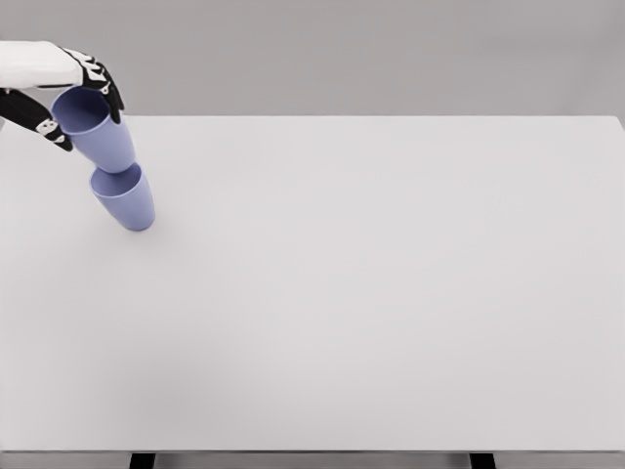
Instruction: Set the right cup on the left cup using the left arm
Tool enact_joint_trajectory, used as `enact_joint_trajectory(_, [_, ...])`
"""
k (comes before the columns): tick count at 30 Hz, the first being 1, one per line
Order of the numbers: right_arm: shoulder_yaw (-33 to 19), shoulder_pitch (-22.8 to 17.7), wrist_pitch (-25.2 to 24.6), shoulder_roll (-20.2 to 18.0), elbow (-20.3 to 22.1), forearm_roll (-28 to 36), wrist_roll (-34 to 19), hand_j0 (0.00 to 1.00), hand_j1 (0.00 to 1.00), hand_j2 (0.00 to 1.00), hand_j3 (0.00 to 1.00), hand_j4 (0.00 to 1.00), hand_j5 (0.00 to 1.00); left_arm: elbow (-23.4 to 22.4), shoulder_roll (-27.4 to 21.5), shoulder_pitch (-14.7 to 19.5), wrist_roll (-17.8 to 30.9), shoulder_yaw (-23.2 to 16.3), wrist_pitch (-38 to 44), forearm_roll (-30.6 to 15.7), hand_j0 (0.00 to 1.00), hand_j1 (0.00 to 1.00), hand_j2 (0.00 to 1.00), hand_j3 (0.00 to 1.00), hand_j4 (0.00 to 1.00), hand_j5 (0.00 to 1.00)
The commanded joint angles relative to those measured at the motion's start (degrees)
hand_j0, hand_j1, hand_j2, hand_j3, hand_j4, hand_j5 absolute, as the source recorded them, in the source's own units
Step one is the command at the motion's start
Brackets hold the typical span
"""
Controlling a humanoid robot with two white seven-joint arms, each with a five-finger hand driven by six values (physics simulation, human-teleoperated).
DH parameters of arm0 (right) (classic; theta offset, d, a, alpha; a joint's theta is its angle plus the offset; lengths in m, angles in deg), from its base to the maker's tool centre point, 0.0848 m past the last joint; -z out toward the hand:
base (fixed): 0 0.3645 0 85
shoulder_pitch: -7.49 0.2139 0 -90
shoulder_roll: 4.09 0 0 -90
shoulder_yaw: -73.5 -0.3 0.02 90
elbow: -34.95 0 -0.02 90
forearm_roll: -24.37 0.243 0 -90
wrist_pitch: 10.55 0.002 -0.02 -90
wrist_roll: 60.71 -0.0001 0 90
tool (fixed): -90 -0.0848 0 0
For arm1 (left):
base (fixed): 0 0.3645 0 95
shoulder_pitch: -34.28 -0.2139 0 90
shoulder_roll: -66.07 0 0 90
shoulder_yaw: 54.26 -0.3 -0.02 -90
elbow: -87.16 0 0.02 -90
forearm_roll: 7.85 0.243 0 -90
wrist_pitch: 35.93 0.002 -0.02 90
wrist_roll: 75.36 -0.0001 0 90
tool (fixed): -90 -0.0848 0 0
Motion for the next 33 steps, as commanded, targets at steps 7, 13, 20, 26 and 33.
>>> enact_joint_trajectory(7, [0.0,0.0,0.0,0.0,0.0,0.0,0.0,1.00,1.00,1.00,1.00,1.00,1.00,-1.9,0.2,-0.2,-0.1,-1.1,0.2,-0.5,0.54,0.54,0.54,0.54,0.54,0.54])
enact_joint_trajectory(13, [0.0,0.0,0.0,0.0,0.0,0.0,0.0,1.00,1.00,1.00,1.00,1.00,1.00,-1.4,0.2,-0.3,-0.2,-1.1,0.2,-0.6,0.54,0.54,0.54,0.54,0.54,0.54])
enact_joint_trajectory(20, [0.0,0.0,0.0,0.0,0.0,-0.1,0.0,1.00,1.00,1.00,1.00,1.00,1.00,-1.4,0.2,-0.4,-0.3,-1.6,0.2,-1.0,0.54,0.54,0.54,0.54,0.54,0.54])
enact_joint_trajectory(26, [0.0,0.0,0.0,0.0,0.0,0.0,0.0,1.00,1.00,1.00,1.00,1.00,1.00,-1.3,0.3,-0.4,-0.3,-1.6,0.2,-1.1,0.54,0.54,0.54,0.54,0.54,0.54])
enact_joint_trajectory(33, [0.0,0.0,0.0,0.0,0.0,0.0,0.0,1.00,1.00,1.00,1.00,1.00,1.00,-1.4,0.4,-0.4,-0.3,-1.6,0.2,-1.2,0.54,0.54,0.54,0.54,0.54,0.54])
